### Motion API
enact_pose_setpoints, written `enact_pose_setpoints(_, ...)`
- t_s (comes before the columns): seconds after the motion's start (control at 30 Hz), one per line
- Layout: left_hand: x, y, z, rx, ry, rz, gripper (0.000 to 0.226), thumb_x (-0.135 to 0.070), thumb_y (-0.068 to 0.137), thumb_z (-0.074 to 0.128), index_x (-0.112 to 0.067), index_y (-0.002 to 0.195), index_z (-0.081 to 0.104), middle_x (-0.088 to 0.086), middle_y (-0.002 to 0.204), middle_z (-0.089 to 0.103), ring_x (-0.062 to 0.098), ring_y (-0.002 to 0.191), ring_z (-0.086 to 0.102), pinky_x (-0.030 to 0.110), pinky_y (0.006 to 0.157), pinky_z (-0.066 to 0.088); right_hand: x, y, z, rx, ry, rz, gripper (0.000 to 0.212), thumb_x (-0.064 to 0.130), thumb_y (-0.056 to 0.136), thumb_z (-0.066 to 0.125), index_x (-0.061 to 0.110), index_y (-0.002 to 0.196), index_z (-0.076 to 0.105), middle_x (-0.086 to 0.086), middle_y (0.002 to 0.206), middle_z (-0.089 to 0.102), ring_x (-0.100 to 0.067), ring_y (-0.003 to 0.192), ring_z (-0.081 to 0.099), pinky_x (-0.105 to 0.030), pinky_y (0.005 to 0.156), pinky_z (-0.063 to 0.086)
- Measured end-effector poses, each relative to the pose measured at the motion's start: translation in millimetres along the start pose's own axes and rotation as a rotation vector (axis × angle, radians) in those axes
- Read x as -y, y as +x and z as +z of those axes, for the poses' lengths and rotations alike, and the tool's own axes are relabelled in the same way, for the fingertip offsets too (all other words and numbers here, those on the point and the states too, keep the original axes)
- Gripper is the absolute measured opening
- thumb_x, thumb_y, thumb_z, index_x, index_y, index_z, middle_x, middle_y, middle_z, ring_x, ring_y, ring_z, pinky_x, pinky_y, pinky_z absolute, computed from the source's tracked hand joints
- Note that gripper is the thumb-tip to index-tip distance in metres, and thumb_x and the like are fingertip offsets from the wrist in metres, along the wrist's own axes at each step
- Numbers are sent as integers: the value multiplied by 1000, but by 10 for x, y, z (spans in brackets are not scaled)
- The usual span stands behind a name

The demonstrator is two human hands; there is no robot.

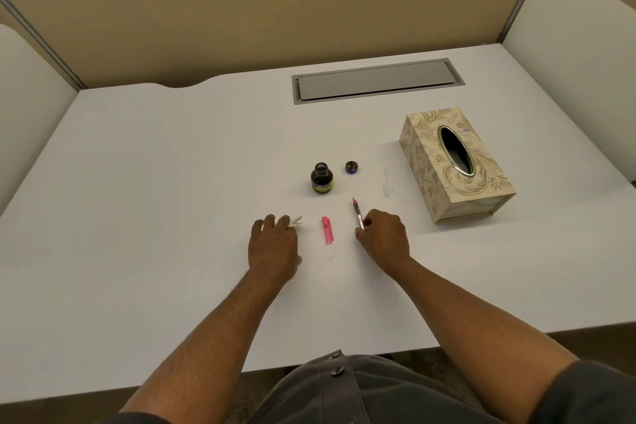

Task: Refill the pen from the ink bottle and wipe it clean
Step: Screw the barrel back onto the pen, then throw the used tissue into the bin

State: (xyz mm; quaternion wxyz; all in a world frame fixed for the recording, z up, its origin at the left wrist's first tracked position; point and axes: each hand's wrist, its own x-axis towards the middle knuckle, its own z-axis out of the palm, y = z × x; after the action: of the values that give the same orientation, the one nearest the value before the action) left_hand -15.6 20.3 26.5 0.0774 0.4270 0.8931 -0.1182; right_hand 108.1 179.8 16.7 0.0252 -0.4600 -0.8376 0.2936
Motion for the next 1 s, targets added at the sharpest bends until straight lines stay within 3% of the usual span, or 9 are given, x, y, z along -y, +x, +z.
enact_pose_setpoints(0.23, 26, 46, 14, 53, -5, 0, 60, -45, 86, 61, -16, 137, 48, -4, 141, 45, 22, 130, 36, 37, 112, 22, -7, 32, 5, 10, -21, 10, 22, 25, 87, 65, 8, 101, 65, -8, 96, 68, -17, 76, 54, -26, 67, 41)
enact_pose_setpoints(0.67, 26, 54, -8, 26, 2, 5, 60, -47, 85, 62, -16, 135, 50, -3, 136, 49, 22, 127, 39, 36, 111, 24, -23, 31, -3, 3, 3, 8, 20, 26, 84, 66, 8, 94, 65, -8, 90, 68, -19, 75, 58, -27, 63, 43)
enact_pose_setpoints(0.77, 53, 51, -30, -1, 6, 12, 63, -50, 83, 62, -16, 134, 51, -3, 135, 50, 22, 127, 40, 37, 112, 23, -37, 30, -19, -18, 35, 16, 27, 29, 84, 67, 7, 99, 65, -7, 90, 68, -21, 79, 63, -29, 67, 49)
enact_pose_setpoints(0.83, 66, 41, -47, -37, -31, 29, 64, -51, 82, 63, -17, 134, 52, -4, 135, 51, 22, 126, 42, 36, 111, 25, -43, 17, -33, -60, 70, 8, 32, 31, 86, 67, 8, 107, 64, -6, 97, 68, -20, 86, 63, -27, 70, 46)
enact_pose_setpoints(0.9, 41, 20, -65, -123, -221, 25, 53, -45, 84, 64, -19, 130, 57, -4, 132, 57, 21, 122, 48, 33, 105, 33, -38, -10, -51, -115, 109, -23, 34, 34, 87, 66, 10, 111, 64, -5, 99, 67, -16, 87, 59, -25, 71, 40)
enact_pose_setpoints(1.0, -68, -42, -184, -163, -906, -160, 21, -20, 88, 61, -21, 106, 72, -2, 118, 68, 15, 110, 59, 25, 89, 45, 18, -73, -95, -168, 200, -71, 28, 33, 88, 65, 12, 106, 67, -1, 86, 65, -12, 78, 56, -24, 68, 39)
